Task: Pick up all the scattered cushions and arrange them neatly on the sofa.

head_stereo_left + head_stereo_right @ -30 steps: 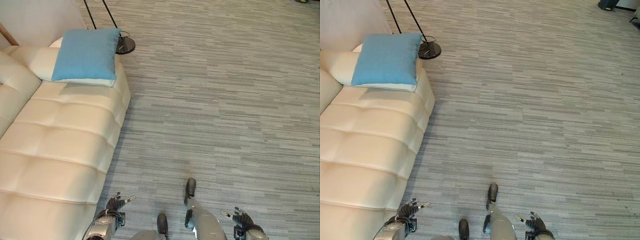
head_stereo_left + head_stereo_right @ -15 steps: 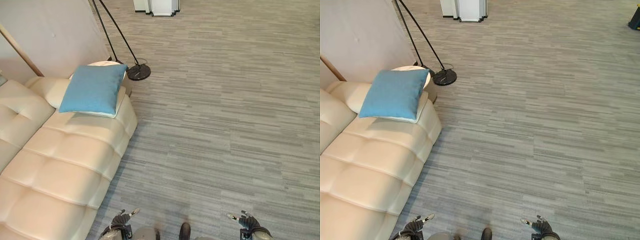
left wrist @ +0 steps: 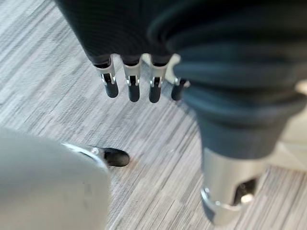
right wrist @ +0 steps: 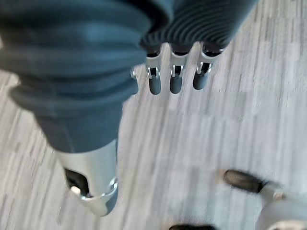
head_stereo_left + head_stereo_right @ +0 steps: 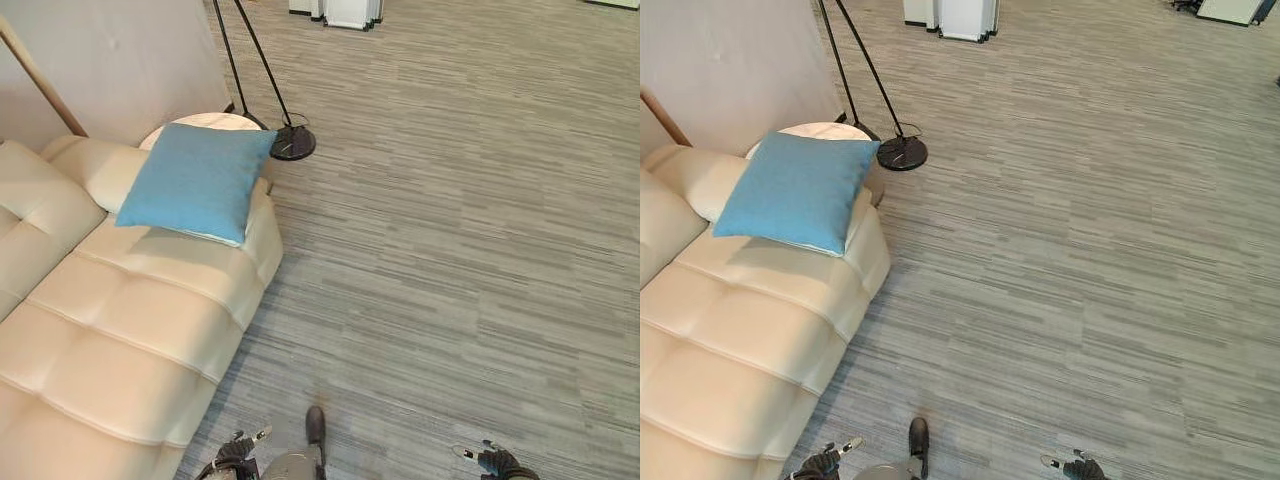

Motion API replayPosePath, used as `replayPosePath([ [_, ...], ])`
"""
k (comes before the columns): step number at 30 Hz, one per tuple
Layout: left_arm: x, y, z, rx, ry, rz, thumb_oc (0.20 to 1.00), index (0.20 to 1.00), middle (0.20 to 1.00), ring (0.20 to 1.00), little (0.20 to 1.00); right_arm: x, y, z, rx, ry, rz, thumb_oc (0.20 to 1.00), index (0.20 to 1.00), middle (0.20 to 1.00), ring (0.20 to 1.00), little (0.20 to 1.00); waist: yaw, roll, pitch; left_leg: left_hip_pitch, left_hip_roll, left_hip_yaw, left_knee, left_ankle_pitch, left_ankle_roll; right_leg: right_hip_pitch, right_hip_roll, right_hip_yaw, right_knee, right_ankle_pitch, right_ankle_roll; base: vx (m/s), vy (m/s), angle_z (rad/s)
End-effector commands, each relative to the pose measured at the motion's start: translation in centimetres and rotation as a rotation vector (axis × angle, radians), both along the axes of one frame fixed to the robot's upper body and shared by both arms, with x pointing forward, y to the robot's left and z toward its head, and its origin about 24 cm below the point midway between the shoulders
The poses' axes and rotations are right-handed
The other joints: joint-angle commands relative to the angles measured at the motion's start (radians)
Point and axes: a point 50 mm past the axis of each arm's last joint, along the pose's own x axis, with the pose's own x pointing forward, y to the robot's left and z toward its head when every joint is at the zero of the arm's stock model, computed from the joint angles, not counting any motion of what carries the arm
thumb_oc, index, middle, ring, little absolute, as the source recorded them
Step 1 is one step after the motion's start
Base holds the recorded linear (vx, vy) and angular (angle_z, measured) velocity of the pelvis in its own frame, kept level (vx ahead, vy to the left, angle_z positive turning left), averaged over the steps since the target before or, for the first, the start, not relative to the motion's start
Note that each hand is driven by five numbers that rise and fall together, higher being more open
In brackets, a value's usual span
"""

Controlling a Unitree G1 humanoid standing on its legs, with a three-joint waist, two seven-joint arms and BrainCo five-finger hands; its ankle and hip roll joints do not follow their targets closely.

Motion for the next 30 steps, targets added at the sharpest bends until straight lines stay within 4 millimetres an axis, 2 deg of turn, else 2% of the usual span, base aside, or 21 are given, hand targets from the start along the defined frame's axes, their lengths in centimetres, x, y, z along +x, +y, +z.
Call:
replayPosePath([
  [1, 2.9, 1.5, 1.9, 0.101, -0.119, -0.142, 1.000, 1.000, 1.000, 1.000, 1.000, 1.7, -0.5, 0.9, -0.017, -0.071, 0.023, 1.000, 1.000, 1.000, 1.000, 1.000, 0.024, -0.031, 0.007, 0.057, -0.012, -0.024, 0.039, -0.163, -0.042, -0.069, -0.114, 0.054, 0.231, 0.294, 0.080, 0.22, 0.193, 0.21],
  [2, 2.9, 1.5, 1.9, 0.101, -0.119, -0.142, 1.000, 1.000, 1.000, 1.000, 1.000, 1.7, -0.5, 0.9, -0.017, -0.072, 0.023, 1.000, 1.000, 1.000, 1.000, 1.000, 0.023, -0.031, 0.006, 0.055, -0.012, -0.024, 0.039, -0.161, -0.042, -0.071, -0.114, 0.054, 0.232, 0.294, 0.079, 0.34, 0.238, 0.33],
  [3, 3.5, 1.6, 2.4, 0.125, -0.138, -0.190, 1.000, 1.000, 1.000, 1.000, 1.000, 2.0, -0.4, 1.0, -0.017, -0.087, 0.026, 1.000, 1.000, 1.000, 1.000, 1.000, 0.010, -0.012, 0.027, 0.106, -0.016, -0.032, 0.022, -0.179, -0.024, -0.124, -0.132, 0.060, 0.343, 0.321, 0.068, 0.28, 0.180, 0.34],
  [4, 3.9, 1.6, 2.6, 0.139, -0.148, -0.214, 1.000, 1.000, 1.000, 1.000, 1.000, 2.1, -0.3, 1.1, -0.017, -0.088, 0.031, 1.000, 1.000, 1.000, 1.000, 1.000, 0.004, 0.003, 0.038, 0.127, -0.009, -0.035, 0.005, -0.174, -0.019, -0.189, -0.113, 0.073, 0.374, 0.283, 0.047, 0.28, 0.180, 0.27],
  [5, 3.9, 1.6, 2.6, 0.139, -0.148, -0.214, 1.000, 1.000, 1.000, 1.000, 1.000, 2.1, -0.3, 1.1, -0.017, -0.088, 0.031, 1.000, 1.000, 1.000, 1.000, 1.000, 0.005, 0.003, 0.038, 0.126, -0.009, -0.034, 0.004, -0.174, -0.019, -0.191, -0.114, 0.074, 0.376, 0.282, 0.047, 0.16, 0.058, 0.23],
  [6, 4.1, 1.7, 2.8, 0.146, -0.158, -0.225, 1.000, 1.000, 1.000, 1.000, 1.000, 2.1, -0.3, 1.1, -0.017, -0.089, 0.038, 1.000, 1.000, 1.000, 1.000, 1.000, 0.002, 0.015, 0.049, 0.147, 0.000, -0.040, -0.003, -0.177, -0.019, -0.230, -0.101, 0.072, 0.367, 0.245, 0.037, 0.19, 0.023, 0.20],
  [8, 4.4, 1.7, 2.8, 0.143, -0.157, -0.216, 1.000, 1.000, 1.000, 1.000, 1.000, 2.2, -0.3, 1.1, -0.017, -0.090, 0.032, 1.000, 1.000, 1.000, 1.000, 1.000, -0.003, 0.039, 0.073, 0.198, 0.022, -0.049, -0.003, -0.196, -0.035, -0.278, -0.065, 0.046, 0.213, 0.169, 0.023, 0.37, -0.034, 0.21],
  [10, 4.2, 1.7, 2.5, 0.138, -0.144, -0.193, 1.000, 1.000, 1.000, 1.000, 1.000, 1.9, -0.3, 0.9, -0.015, -0.084, 0.017, 1.000, 1.000, 1.000, 1.000, 1.000, -0.008, 0.036, 0.083, 0.232, 0.022, -0.055, -0.002, -0.215, -0.052, -0.297, 0.007, 0.094, -0.066, 0.204, 0.040, 0.44, -0.167, 0.14],
  [11, 3.9, 1.9, 2.2, 0.126, -0.121, -0.164, 1.000, 1.000, 1.000, 1.000, 1.000, 1.5, -0.4, 0.8, -0.013, -0.071, 0.006, 1.000, 1.000, 1.000, 1.000, 1.000, -0.016, 0.028, 0.083, 0.262, 0.021, -0.070, -0.001, -0.234, -0.066, -0.290, 0.032, 0.146, -0.255, 0.264, 0.066, 0.38, -0.169, -0.05],
  [14, 3.5, 2.1, 1.9, 0.119, -0.104, -0.135, 1.000, 1.000, 1.000, 1.000, 1.000, 1.2, -0.5, 0.7, -0.014, -0.057, -0.005, 1.000, 1.000, 1.000, 1.000, 1.000, -0.018, 0.024, 0.078, 0.282, 0.019, -0.071, 0.001, -0.247, -0.074, -0.314, 0.039, 0.163, -0.298, 0.276, 0.080, 0.40, -0.164, 0.26],
  [15, 2.2, 1.9, 1.1, 0.089, -0.059, -0.079, 1.000, 1.000, 1.000, 1.000, 1.000, 0.1, -0.6, 0.3, -0.011, -0.024, -0.018, 1.000, 1.000, 1.000, 1.000, 1.000, -0.028, 0.024, 0.056, 0.319, 0.031, -0.099, 0.043, -0.277, -0.087, -0.273, 0.036, 0.164, -0.282, 0.304, 0.064, 0.84, -0.412, 0.46],
  [18, 0.5, 1.0, 0.1, 0.028, -0.001, -0.018, 1.000, 1.000, 1.000, 1.000, 1.000, -0.9, -1.0, 0.0, -0.006, 0.005, -0.029, 1.000, 1.000, 1.000, 1.000, 1.000, -0.037, 0.034, 0.035, 0.284, 0.077, -0.119, 0.243, -0.196, -0.137, -0.199, 0.058, 0.136, -0.266, 0.261, 0.009, 0.66, -0.402, 0.65],
  [20, 0.2, 0.7, -0.1, 0.020, 0.013, -0.020, 1.000, 1.000, 1.000, 1.000, 1.000, -0.5, -1.3, 0.2, -0.015, -0.001, -0.017, 1.000, 1.000, 1.000, 1.000, 1.000, -0.026, 0.030, 0.042, 0.221, 0.068, -0.147, 0.394, -0.137, -0.148, -0.153, 0.065, 0.125, -0.277, 0.239, -0.012, 0.29, -0.217, 0.76],
  [21, 0.2, 0.7, -0.1, 0.020, 0.013, -0.020, 1.000, 1.000, 1.000, 1.000, 1.000, -0.5, -1.3, 0.2, -0.015, -0.001, -0.017, 1.000, 1.000, 1.000, 1.000, 1.000, -0.028, 0.031, 0.042, 0.218, 0.068, -0.148, 0.399, -0.139, -0.149, -0.153, 0.066, 0.123, -0.277, 0.239, -0.012, 0.31, -0.222, 0.51],
  [22, 0.0, 0.8, -0.2, 0.023, 0.024, -0.021, 1.000, 1.000, 1.000, 1.000, 1.000, -0.2, -1.5, 0.4, -0.023, -0.006, -0.002, 1.000, 1.000, 1.000, 1.000, 1.000, -0.016, 0.027, 0.057, 0.157, 0.063, -0.144, 0.526, -0.110, -0.156, -0.113, 0.065, 0.110, -0.289, 0.219, -0.028, 0.29, -0.203, 0.31],
  [23, 0.1, 0.8, -0.1, 0.027, 0.021, -0.021, 1.000, 1.000, 1.000, 1.000, 1.000, -0.1, -1.7, 0.4, -0.031, -0.004, 0.002, 1.000, 1.000, 1.000, 1.000, 1.000, -0.011, 0.024, 0.062, 0.127, 0.066, -0.127, 0.560, -0.108, -0.157, -0.097, 0.062, 0.102, -0.291, 0.207, -0.035, 0.29, -0.202, 0.12],
  [25, 0.1, 0.8, -0.1, 0.027, 0.021, -0.021, 1.000, 1.000, 1.000, 1.000, 1.000, -0.1, -1.7, 0.4, -0.031, -0.004, 0.002, 1.000, 1.000, 1.000, 1.000, 1.000, -0.011, 0.025, 0.063, 0.126, 0.067, -0.127, 0.562, -0.110, -0.157, -0.097, 0.063, 0.102, -0.291, 0.206, -0.035, 0.12, -0.063, -0.06],
  [27, 0.3, 0.7, 0.0, 0.020, 0.011, -0.014, 1.000, 1.000, 1.000, 1.000, 1.000, 0.1, -2.0, 0.5, -0.044, 0.003, 0.003, 1.000, 1.000, 1.000, 1.000, 1.000, 0.003, 0.015, 0.071, 0.040, 0.049, -0.087, 0.504, -0.172, -0.138, -0.062, 0.043, 0.078, -0.287, 0.179, -0.038, 0.25, -0.100, -0.09],
  [28, 0.5, 0.7, 0.0, 0.022, 0.003, -0.014, 1.000, 1.000, 1.000, 1.000, 1.000, 0.1, -2.0, 0.6, -0.047, 0.004, 0.003, 1.000, 1.000, 1.000, 1.000, 1.000, 0.004, 0.012, 0.067, 0.024, 0.040, -0.076, 0.441, -0.198, -0.127, -0.054, 0.040, 0.070, -0.290, 0.170, -0.036, 0.33, -0.056, 0.30],
  [29, 0.4, 0.6, 0.0, 0.023, 0.004, -0.023, 1.000, 1.000, 1.000, 1.000, 1.000, 0.4, -1.9, 0.6, -0.053, 0.000, 0.019, 1.000, 1.000, 1.000, 1.000, 1.000, 0.007, 0.014, 0.059, 0.022, 0.020, -0.063, 0.285, -0.204, -0.116, -0.029, 0.041, 0.047, -0.297, 0.156, -0.033, 0.34, -0.032, 0.41],
  [30, 0.3, 0.4, 0.0, 0.023, 0.011, -0.039, 1.000, 1.000, 1.000, 1.000, 1.000, 0.4, -1.8, 0.6, -0.056, 0.001, 0.028, 1.000, 1.000, 1.000, 1.000, 1.000, 0.005, 0.022, 0.053, 0.026, 0.020, -0.045, 0.181, -0.152, -0.122, -0.015, 0.048, 0.029, -0.298, 0.145, -0.033, 0.26, -0.014, 0.60],
])
